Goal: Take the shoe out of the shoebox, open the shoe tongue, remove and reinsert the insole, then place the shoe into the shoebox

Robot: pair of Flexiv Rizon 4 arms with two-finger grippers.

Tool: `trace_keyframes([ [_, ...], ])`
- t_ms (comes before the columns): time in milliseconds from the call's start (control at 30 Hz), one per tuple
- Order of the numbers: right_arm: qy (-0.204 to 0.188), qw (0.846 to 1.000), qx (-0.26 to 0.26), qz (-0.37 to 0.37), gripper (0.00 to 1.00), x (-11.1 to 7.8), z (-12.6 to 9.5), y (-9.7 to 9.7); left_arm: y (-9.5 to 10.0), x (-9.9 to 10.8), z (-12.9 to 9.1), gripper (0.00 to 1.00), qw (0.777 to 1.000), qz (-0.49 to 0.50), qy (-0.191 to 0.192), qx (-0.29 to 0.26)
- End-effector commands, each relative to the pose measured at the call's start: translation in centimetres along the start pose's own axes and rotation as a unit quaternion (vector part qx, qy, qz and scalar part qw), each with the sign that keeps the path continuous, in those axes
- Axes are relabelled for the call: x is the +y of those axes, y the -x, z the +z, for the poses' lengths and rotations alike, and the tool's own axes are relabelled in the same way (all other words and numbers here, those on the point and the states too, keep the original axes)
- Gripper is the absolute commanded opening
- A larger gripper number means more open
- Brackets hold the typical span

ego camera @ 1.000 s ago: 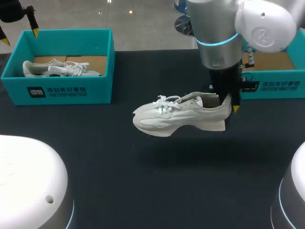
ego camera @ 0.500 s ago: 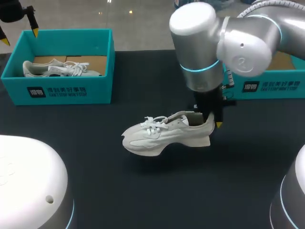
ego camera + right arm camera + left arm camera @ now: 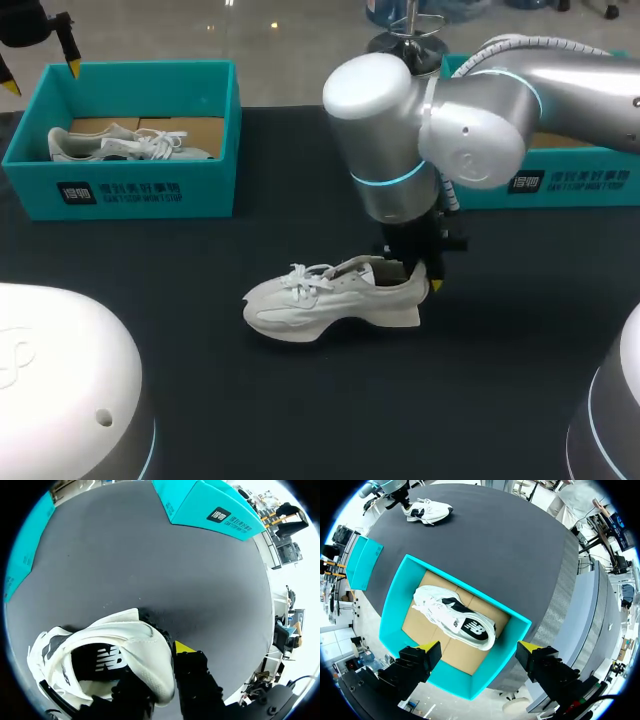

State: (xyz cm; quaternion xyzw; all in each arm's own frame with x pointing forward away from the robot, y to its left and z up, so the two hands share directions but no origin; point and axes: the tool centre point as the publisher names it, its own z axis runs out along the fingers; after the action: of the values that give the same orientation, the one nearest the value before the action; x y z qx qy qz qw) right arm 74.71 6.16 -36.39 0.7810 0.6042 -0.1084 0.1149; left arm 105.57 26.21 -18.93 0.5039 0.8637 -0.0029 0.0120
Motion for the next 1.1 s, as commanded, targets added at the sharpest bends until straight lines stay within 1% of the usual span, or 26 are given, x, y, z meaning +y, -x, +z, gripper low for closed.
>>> trace_keyframes([
  [33,-0.002,1.000,-0.001,0.003,0.00,-0.2,1.0,-0.8,0.0,0.0,0.0,1.00,1.000,0.001,0.000,0.001],
  [367,-0.004,1.000,0.001,0.007,0.00,-0.2,1.9,-0.4,0.0,0.0,0.0,1.00,1.000,0.001,0.000,0.001],
  [400,-0.005,1.000,0.001,0.007,0.05,-0.2,1.9,-0.4,0.0,0.0,0.0,1.00,1.000,0.001,0.000,0.001],
  [433,-0.005,1.000,0.001,0.006,0.38,-0.2,1.9,-0.3,0.0,0.0,0.0,1.00,1.000,0.001,0.000,0.001],
  [533,-0.007,1.000,0.001,0.007,0.93,-0.2,1.5,0.0,0.0,0.0,0.0,1.00,1.000,0.001,0.000,0.001],
  [567,-0.006,1.000,0.001,0.007,1.00,-0.2,1.3,0.1,0.0,0.0,0.0,1.00,1.000,0.001,0.000,0.001],
  [767,0.007,1.000,0.014,0.006,1.00,-0.4,-1.0,1.3,0.0,0.0,0.0,1.00,1.000,0.001,0.000,0.001],
  [967,0.026,0.998,0.035,-0.036,1.00,-0.5,-3.7,1.5,0.0,0.0,0.0,1.00,1.000,0.001,0.000,0.001],
  [1100,0.047,0.996,0.041,-0.063,1.00,0.0,-5.3,1.6,0.0,0.0,0.0,1.00,1.000,0.001,0.000,0.001],
])
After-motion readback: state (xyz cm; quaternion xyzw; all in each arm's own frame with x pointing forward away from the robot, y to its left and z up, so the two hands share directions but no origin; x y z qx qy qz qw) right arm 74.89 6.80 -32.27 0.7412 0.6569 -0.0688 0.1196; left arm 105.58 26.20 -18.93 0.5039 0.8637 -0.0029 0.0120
